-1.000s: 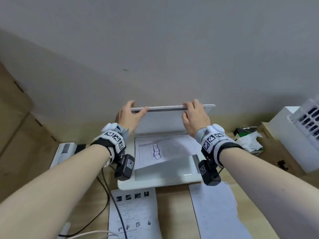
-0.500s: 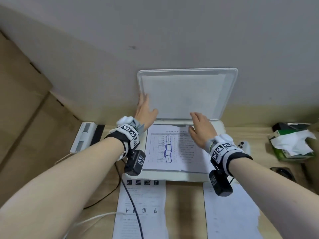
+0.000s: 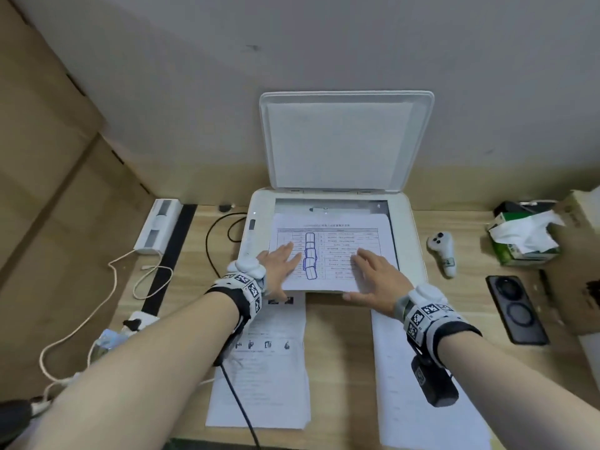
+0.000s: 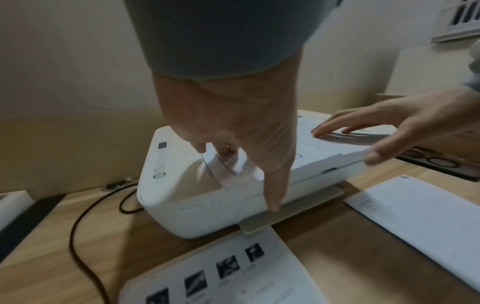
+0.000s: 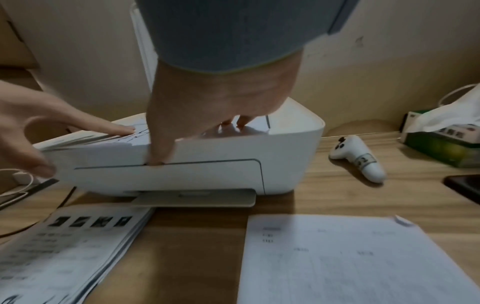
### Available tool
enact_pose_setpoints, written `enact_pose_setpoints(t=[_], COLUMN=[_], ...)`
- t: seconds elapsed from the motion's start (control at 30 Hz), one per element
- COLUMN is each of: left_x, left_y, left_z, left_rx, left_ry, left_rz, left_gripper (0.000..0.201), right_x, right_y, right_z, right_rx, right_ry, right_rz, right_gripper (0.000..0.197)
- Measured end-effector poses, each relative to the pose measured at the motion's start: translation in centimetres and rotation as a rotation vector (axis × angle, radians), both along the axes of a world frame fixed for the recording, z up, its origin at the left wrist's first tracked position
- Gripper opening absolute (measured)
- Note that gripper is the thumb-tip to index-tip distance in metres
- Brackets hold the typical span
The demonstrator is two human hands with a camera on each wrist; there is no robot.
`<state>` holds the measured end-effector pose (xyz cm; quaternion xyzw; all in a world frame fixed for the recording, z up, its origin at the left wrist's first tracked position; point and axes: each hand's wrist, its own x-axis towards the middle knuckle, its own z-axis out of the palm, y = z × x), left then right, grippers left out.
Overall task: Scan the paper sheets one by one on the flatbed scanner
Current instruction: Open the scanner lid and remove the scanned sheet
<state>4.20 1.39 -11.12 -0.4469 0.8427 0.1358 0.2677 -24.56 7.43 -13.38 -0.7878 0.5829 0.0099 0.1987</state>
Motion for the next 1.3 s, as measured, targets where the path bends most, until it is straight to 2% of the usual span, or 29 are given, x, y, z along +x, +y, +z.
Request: enact_pose_setpoints(t=[0.03, 0.1, 0.2, 0.27, 0.3, 0.37, 0.43, 0.5, 0.6, 0.63, 0.83, 0.97, 1.1, 1.23, 1.3], left_x=[-0.1, -0.4, -0.2, 0.7, 1.0, 1.5, 2.1, 2.6, 2.8, 2.6, 0.9, 0.1, -0.2, -0.5, -0.7], left_y=[1.0, 2.9, 4.2, 4.6, 4.5, 4.2, 3.3, 2.1, 0.0, -0.4, -5.6, -8.7, -11.0, -11.9, -12.0], left_z=[0.3, 1.0, 2.3, 2.9, 3.4, 4.6, 5.4, 6.5, 6.7, 6.9, 4.2, 1.6, -0.5, -1.8, -2.2], left_rx=[-0.026, -0.026, 0.045, 0.041, 0.020, -0.018, -0.017, 0.030, 0.048, 0.050, 0.033, 0.010, -0.055, -0.185, -0.209], left_ry=[0.016, 0.097, 0.280, 0.444, 0.520, 0.642, 0.741, 0.801, 0.824, 0.820, 0.662, 0.538, 0.577, 0.653, 0.673], left_rz=[-0.011, 0.011, 0.178, 0.286, 0.332, 0.477, 0.612, 0.721, 0.793, 0.793, 0.791, 0.765, 0.754, 0.790, 0.797], left_gripper=[0.103, 0.078, 0.046, 0.024, 0.021, 0.033, 0.032, 0.023, 0.034, 0.032, 0.021, 0.025, 0.027, 0.023, 0.030], right_x=[0.4, 1.0, 1.6, 1.9, 1.8, 1.1, 0.5, -0.2, -1.1, -1.3, -2.0, -2.4, -2.9, -3.0, -3.1], right_y=[1.0, 2.5, 3.2, 3.7, 3.7, 3.8, 3.2, 2.2, 0.2, -0.4, -6.5, -10.3, -13.7, -15.3, -15.0], right_z=[0.1, 0.3, 1.7, 3.5, 4.4, 6.8, 8.5, 10.1, 10.8, 10.6, 6.4, 2.8, 0.2, -0.8, -1.0], right_rx=[-0.012, -0.062, -0.091, -0.081, -0.095, -0.127, -0.160, -0.176, -0.184, -0.181, -0.113, -0.090, -0.096, -0.135, -0.176], right_ry=[0.028, 0.044, 0.012, -0.003, -0.009, -0.028, -0.129, -0.236, -0.297, -0.290, -0.202, -0.203, -0.129, -0.124, -0.171], right_rz=[-0.002, -0.032, -0.113, -0.213, -0.256, -0.360, -0.437, -0.516, -0.611, -0.620, -0.641, -0.636, -0.570, -0.631, -0.676], right_gripper=[0.088, 0.069, 0.033, 0.022, 0.018, 0.039, 0.053, 0.049, 0.041, 0.038, 0.017, 0.025, 0.017, 0.031, 0.040])
